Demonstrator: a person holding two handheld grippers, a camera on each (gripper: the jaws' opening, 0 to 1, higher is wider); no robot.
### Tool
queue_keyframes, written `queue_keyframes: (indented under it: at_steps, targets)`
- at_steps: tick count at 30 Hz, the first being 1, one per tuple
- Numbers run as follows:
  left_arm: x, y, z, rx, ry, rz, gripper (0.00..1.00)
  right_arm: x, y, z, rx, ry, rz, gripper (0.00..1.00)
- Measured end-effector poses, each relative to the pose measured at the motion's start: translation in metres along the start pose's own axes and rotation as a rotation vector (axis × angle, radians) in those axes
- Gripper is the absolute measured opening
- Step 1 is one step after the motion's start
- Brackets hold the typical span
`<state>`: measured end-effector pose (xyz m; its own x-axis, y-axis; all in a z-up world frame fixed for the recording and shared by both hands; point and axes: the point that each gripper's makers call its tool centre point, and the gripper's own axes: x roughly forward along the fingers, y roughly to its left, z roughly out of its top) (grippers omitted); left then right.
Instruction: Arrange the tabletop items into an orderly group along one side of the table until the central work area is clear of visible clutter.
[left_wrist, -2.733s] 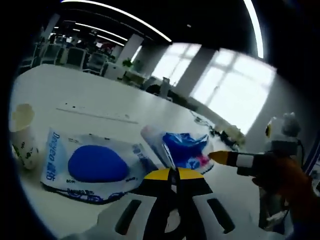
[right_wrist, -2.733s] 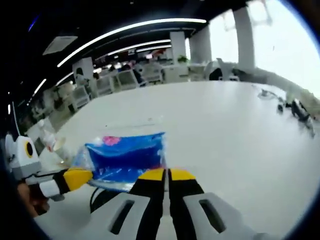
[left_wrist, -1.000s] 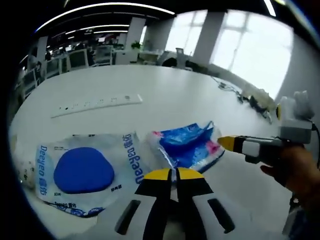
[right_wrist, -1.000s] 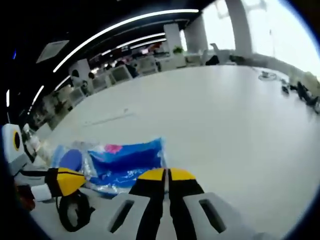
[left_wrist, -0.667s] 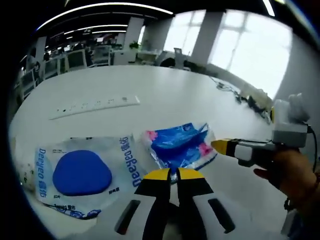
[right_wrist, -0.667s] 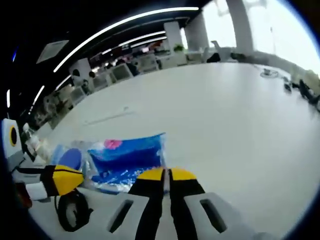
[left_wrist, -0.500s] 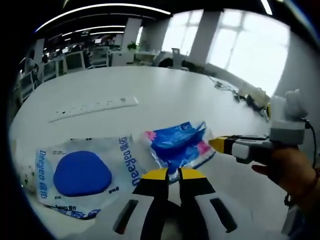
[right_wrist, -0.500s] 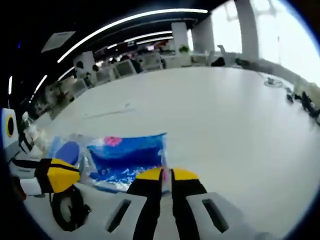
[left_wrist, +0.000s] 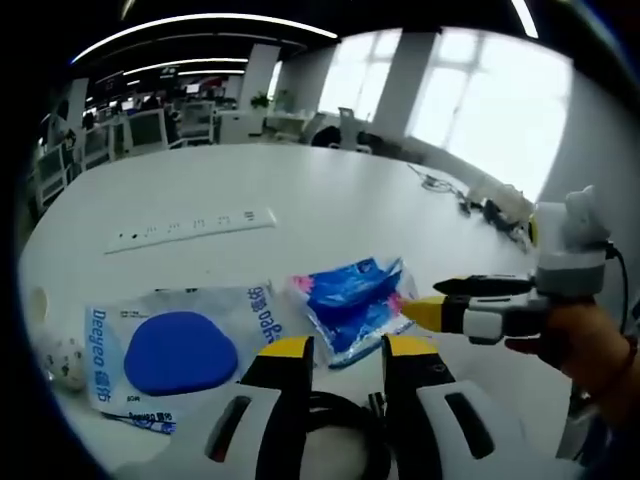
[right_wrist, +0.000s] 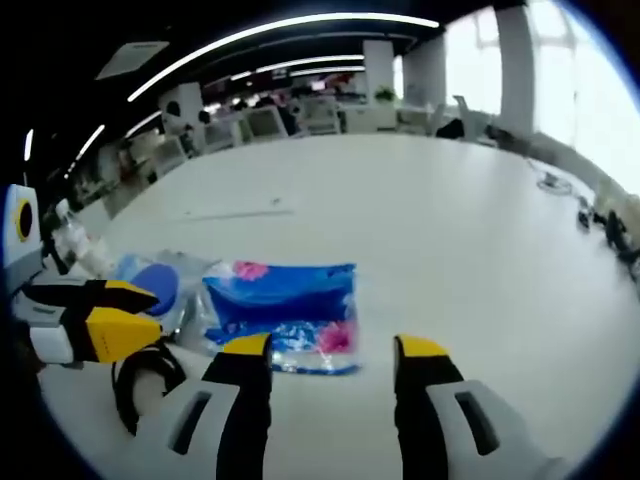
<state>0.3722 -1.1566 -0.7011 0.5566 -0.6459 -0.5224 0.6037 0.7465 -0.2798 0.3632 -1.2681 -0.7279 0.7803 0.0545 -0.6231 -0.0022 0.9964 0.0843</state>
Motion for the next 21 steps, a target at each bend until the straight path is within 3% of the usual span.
queue_keyframes:
  at_steps: [6, 13, 21]
  targets:
    - [-0.017, 0.005, 0.002, -0.04, -0.04, -0.032, 0.37, -0.015, 0.035, -0.004, 0.073, 0.031, 0.139, 0.56]
    - [-0.038, 0.023, -0.003, -0.007, -0.057, -0.018, 0.47, -0.031, 0.065, -0.013, 0.024, 0.077, 0.204, 0.63]
    - [-0.053, 0.043, -0.023, 0.006, -0.013, 0.022, 0.48, -0.039, 0.096, -0.027, 0.001, 0.111, 0.271, 0.66]
